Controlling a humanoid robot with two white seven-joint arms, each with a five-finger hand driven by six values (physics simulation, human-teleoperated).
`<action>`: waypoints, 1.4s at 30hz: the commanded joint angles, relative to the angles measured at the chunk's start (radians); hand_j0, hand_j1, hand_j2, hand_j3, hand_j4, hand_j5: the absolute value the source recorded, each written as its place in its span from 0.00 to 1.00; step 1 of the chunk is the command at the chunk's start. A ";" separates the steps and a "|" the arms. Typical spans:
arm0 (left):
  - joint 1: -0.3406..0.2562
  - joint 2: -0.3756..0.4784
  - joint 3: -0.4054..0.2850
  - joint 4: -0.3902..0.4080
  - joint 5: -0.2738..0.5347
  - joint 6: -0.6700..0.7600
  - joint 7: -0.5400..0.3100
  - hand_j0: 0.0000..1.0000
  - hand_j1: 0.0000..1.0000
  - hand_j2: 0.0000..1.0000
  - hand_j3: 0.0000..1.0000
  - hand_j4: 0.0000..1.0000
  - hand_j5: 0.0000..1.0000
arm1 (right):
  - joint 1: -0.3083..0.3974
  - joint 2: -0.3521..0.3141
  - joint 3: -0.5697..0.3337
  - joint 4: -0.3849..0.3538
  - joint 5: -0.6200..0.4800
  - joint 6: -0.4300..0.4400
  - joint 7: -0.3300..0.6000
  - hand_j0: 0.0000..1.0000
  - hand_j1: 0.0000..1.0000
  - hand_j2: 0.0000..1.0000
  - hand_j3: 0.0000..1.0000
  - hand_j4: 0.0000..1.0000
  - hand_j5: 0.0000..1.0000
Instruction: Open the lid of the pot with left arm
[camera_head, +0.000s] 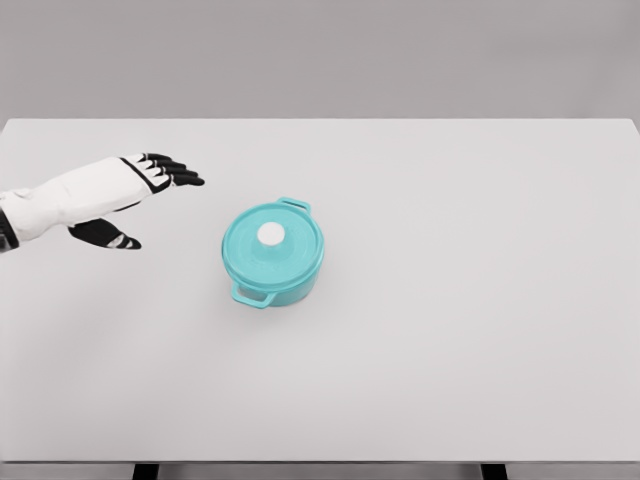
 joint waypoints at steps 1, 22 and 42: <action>0.000 -0.003 -0.007 0.005 0.003 -0.001 -0.001 1.00 1.00 1.00 1.00 1.00 1.00 | 0.000 0.000 0.001 -0.003 0.002 -0.002 0.000 1.00 1.00 1.00 1.00 1.00 1.00; -0.660 0.046 -0.690 0.057 0.133 -0.045 -0.108 1.00 1.00 1.00 1.00 1.00 1.00 | 0.011 0.000 -0.001 0.009 -0.002 0.007 0.000 1.00 1.00 1.00 1.00 1.00 1.00; -0.738 -0.101 -0.845 0.017 0.133 0.130 -0.116 1.00 1.00 1.00 1.00 1.00 1.00 | 0.011 0.000 -0.001 0.009 -0.002 0.007 0.000 1.00 1.00 1.00 1.00 1.00 1.00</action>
